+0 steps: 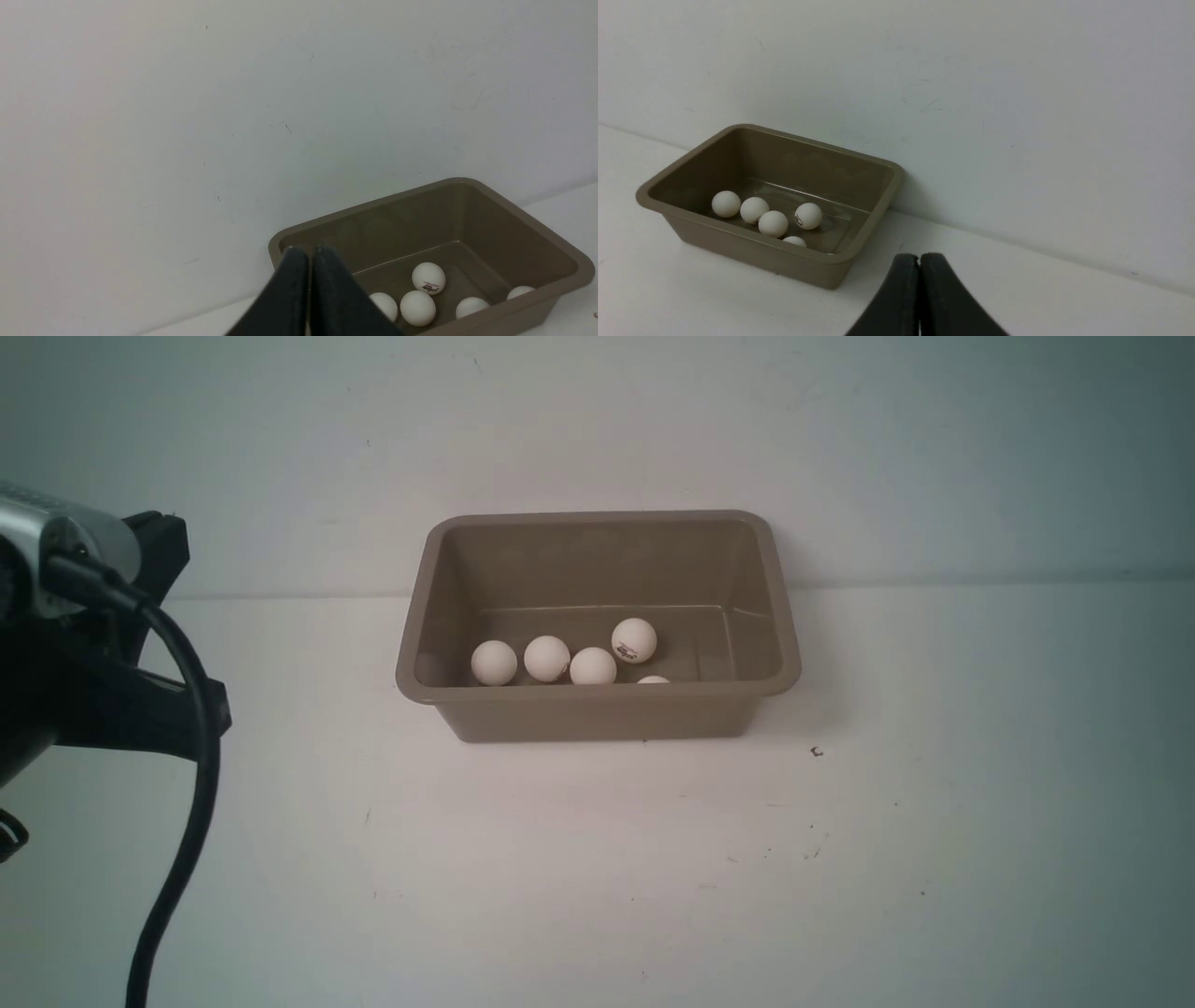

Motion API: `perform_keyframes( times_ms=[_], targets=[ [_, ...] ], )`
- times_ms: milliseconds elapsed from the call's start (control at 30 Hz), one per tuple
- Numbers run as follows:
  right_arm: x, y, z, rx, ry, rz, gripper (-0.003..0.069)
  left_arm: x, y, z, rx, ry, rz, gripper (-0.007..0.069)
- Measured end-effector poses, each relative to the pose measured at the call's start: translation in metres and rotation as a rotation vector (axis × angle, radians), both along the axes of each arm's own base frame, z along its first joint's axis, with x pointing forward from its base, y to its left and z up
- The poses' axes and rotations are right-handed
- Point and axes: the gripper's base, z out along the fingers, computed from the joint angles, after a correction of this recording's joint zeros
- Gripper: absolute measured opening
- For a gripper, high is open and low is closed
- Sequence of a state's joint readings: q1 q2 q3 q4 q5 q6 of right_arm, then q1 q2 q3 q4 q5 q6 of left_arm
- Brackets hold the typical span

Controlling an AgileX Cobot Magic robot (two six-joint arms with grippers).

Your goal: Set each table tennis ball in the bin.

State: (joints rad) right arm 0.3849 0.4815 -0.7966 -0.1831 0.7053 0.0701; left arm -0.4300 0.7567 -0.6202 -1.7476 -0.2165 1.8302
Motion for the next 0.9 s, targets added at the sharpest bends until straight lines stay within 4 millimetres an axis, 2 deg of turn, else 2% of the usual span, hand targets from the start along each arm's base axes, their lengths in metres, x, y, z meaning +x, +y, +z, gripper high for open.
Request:
perform_keyframes(
  times_ms=[467,567,667,800,867,900],
  targets=[
    [0.000,0.000,-0.002,0.001,0.013,-0.005,-0.0016,0.000,0.000,0.000,0.000,0.000,-0.001,-0.0004],
    [0.001,-0.004,-0.003,0.002,0.030,-0.054,-0.0016,0.000,0.000,0.000,0.000,0.000,-0.001,-0.0004],
    [0.002,-0.015,-0.006,0.022,0.046,-0.201,-0.0016,0.000,0.000,0.000,0.000,0.000,-0.001,-0.0004],
    [0.002,-0.024,-0.023,0.052,0.059,-0.328,-0.0016,0.000,0.000,0.000,0.000,0.000,-0.001,-0.0004],
    [0.001,-0.026,-0.037,0.063,0.071,-0.356,-0.0016,0.000,0.000,0.000,0.000,0.000,-0.001,-0.0004],
    [-0.003,-0.027,-0.050,0.076,0.066,-0.378,-0.0016,0.000,0.000,0.000,0.000,0.000,-0.001,-0.0004]
  ],
)
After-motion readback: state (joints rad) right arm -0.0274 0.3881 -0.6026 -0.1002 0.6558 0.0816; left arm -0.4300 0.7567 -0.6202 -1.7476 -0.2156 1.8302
